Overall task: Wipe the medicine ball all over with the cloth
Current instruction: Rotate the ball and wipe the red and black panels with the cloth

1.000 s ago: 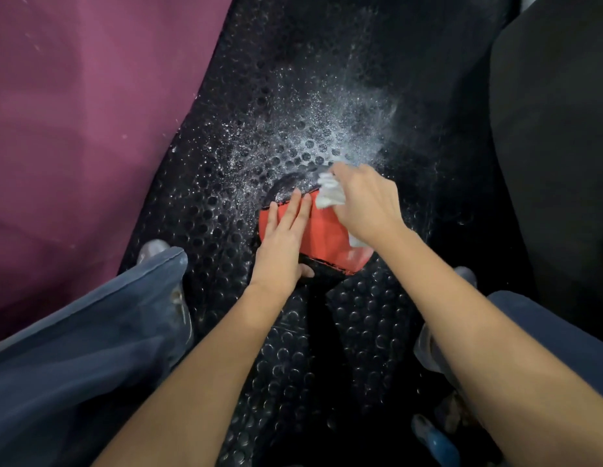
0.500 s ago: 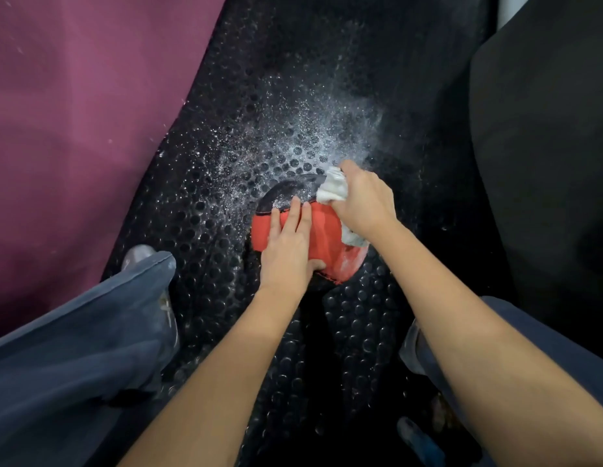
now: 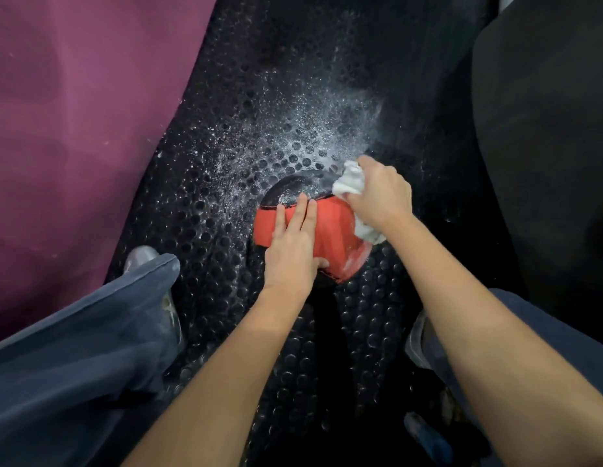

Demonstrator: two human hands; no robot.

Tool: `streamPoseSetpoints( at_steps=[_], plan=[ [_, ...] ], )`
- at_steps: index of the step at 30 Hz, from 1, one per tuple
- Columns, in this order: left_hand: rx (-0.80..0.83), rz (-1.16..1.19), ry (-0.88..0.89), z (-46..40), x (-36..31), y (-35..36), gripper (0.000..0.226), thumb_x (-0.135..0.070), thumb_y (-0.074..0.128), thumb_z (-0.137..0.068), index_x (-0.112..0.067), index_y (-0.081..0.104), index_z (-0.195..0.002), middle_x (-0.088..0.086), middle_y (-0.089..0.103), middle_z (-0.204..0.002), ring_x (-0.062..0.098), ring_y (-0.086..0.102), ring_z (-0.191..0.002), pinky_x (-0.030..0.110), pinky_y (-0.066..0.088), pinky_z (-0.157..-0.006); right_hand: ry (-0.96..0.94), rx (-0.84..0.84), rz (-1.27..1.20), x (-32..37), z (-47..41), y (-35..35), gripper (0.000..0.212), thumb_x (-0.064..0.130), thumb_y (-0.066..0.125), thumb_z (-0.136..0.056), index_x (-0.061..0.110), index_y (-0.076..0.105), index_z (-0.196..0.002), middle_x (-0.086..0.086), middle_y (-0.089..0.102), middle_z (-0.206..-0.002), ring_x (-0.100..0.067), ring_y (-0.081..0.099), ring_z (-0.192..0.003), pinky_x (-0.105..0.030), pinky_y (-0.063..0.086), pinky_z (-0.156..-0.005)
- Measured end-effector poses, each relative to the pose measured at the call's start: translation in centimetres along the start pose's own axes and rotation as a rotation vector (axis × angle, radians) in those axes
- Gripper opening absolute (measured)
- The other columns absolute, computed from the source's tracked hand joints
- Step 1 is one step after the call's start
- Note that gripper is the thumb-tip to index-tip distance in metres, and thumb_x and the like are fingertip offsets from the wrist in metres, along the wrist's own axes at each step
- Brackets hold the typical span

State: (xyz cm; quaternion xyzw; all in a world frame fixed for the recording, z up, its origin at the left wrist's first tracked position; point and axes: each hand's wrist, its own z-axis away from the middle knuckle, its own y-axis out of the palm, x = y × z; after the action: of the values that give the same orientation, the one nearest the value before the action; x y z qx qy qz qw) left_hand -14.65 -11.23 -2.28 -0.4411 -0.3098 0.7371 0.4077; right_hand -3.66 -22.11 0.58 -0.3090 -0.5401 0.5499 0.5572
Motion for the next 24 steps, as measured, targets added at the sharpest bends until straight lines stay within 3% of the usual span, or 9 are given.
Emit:
streamPoseSetpoints(
  at_steps=[5,9,14,18,24],
  plan=[
    [0.019,0.025,-0.026,-0.2,0.1,-0.2,0.101,-0.032,0.07,-0.084,-0.016,0.001,-0.155,-0.004,-0.008,-0.163,0.029,-0.006,-0.15,0.039,0.024,-0.117,-0.116,0.02,0.012,1.7,0.8,1.0,0.03,0.012,0.058,-0.084,0.014,0.052,-0.113,-0.007,0.064,-0.094,-0.029,0.06,-0.09,-0.031,0.039,-0.067],
    [0.024,0.039,-0.022,-0.1,0.4,-0.4,0.105,-0.035,0.07,-0.082,-0.021,-0.003,-0.155,-0.009,-0.009,-0.162,0.026,-0.006,-0.15,0.036,0.029,-0.114,0.044,0.005,-0.053,0.2,0.0,0.2,0.018,0.018,0.061,-0.084,0.016,0.047,-0.096,-0.005,0.057,-0.087,-0.03,0.058,-0.088,-0.03,0.032,-0.066],
    [0.01,0.058,-0.027,0.1,0.6,-0.4,0.104,-0.033,0.071,-0.082,-0.017,-0.001,-0.155,-0.006,-0.007,-0.163,0.028,-0.005,-0.15,0.036,0.019,-0.117,-0.092,0.016,-0.031,2.0,1.0,1.1,0.028,0.012,0.058,-0.084,0.014,0.053,-0.111,-0.005,0.064,-0.094,-0.026,0.059,-0.086,-0.028,0.035,-0.065],
    [0.007,0.082,-0.034,0.2,0.8,-0.6,0.105,-0.033,0.072,-0.082,-0.02,-0.002,-0.155,-0.01,-0.007,-0.162,0.024,-0.005,-0.15,0.036,0.026,-0.115,0.031,0.022,-0.097,0.7,0.1,0.5,0.027,0.025,0.064,-0.084,0.014,0.053,-0.105,-0.008,0.063,-0.097,-0.029,0.057,-0.088,-0.03,0.035,-0.067],
    [0.037,-0.026,-0.062,-0.4,0.6,-1.4,0.105,-0.023,0.074,-0.084,-0.01,-0.004,-0.155,0.007,-0.005,-0.163,0.033,0.0,-0.149,0.044,0.02,-0.12,0.055,0.059,-0.17,2.2,-0.2,1.2,0.028,0.032,0.068,-0.083,0.018,0.048,-0.096,-0.006,0.063,-0.097,-0.029,0.059,-0.091,-0.031,0.039,-0.068]
  ],
)
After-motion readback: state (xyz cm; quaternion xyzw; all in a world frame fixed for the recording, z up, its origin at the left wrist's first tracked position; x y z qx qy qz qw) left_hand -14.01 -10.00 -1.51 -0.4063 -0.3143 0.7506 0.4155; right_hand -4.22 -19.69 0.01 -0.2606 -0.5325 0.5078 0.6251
